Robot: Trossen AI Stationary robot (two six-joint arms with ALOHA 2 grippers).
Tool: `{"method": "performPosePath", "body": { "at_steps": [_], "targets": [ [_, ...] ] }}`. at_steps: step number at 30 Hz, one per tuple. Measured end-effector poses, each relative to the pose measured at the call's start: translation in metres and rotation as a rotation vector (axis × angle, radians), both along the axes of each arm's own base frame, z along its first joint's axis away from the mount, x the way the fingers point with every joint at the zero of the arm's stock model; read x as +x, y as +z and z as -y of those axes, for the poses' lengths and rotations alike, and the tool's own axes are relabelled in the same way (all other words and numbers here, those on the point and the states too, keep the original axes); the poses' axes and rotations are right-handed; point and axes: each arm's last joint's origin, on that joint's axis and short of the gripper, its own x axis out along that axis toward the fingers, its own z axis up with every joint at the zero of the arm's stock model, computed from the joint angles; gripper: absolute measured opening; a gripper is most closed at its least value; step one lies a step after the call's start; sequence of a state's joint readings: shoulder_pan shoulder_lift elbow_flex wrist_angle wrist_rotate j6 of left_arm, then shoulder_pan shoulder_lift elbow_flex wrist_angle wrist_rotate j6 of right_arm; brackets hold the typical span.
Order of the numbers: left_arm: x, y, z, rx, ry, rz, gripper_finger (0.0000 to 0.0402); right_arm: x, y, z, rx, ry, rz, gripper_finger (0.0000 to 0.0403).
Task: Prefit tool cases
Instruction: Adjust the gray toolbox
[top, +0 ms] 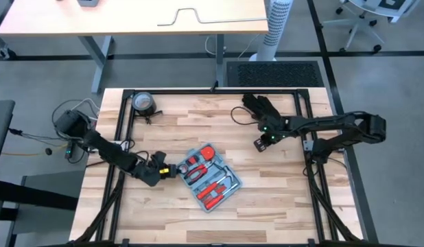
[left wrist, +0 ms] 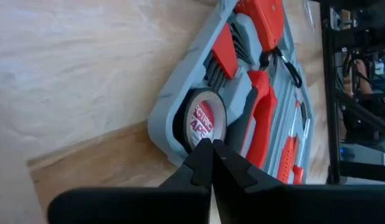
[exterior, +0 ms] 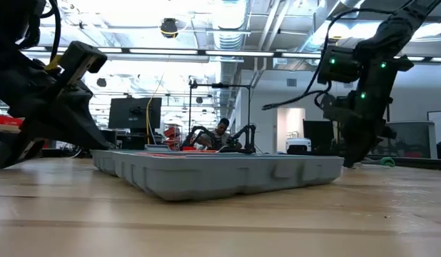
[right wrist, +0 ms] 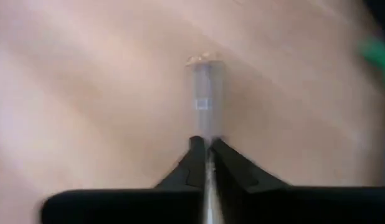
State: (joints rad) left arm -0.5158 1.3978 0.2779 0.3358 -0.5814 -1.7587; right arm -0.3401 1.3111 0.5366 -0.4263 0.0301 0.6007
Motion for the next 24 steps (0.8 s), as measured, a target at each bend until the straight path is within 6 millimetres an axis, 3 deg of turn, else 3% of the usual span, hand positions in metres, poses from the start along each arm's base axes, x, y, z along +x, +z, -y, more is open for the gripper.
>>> {"method": "performPosePath", "body": {
  "at_steps": [3,8,13,16,19,24],
  "targets": [
    [0.002,-0.004,-0.01,0.028,0.04,-0.041,0.0,0.005,0.015,-0.006,0.011,0.09,0.112,0.0002],
    [0.011,-0.004,-0.039,0.132,0.093,-0.084,0.0,0.015,0.036,-0.023,0.015,0.207,0.248,0.0001],
    [0.022,-0.001,-0.078,0.209,0.051,-0.118,0.0,0.023,0.04,-0.042,0.034,0.302,0.266,0.0001],
    [0.026,0.003,-0.102,0.255,-0.009,-0.101,0.0,0.022,0.036,-0.042,-0.023,0.271,0.212,0.0001],
    [0.028,0.007,-0.119,0.319,-0.048,-0.078,0.0,0.021,0.036,-0.034,-0.122,0.322,0.191,0.0018],
    [0.03,0.015,-0.135,0.325,-0.077,0.019,0.0,0.019,0.037,-0.023,-0.233,0.488,0.151,0.0086]
  ]
}}
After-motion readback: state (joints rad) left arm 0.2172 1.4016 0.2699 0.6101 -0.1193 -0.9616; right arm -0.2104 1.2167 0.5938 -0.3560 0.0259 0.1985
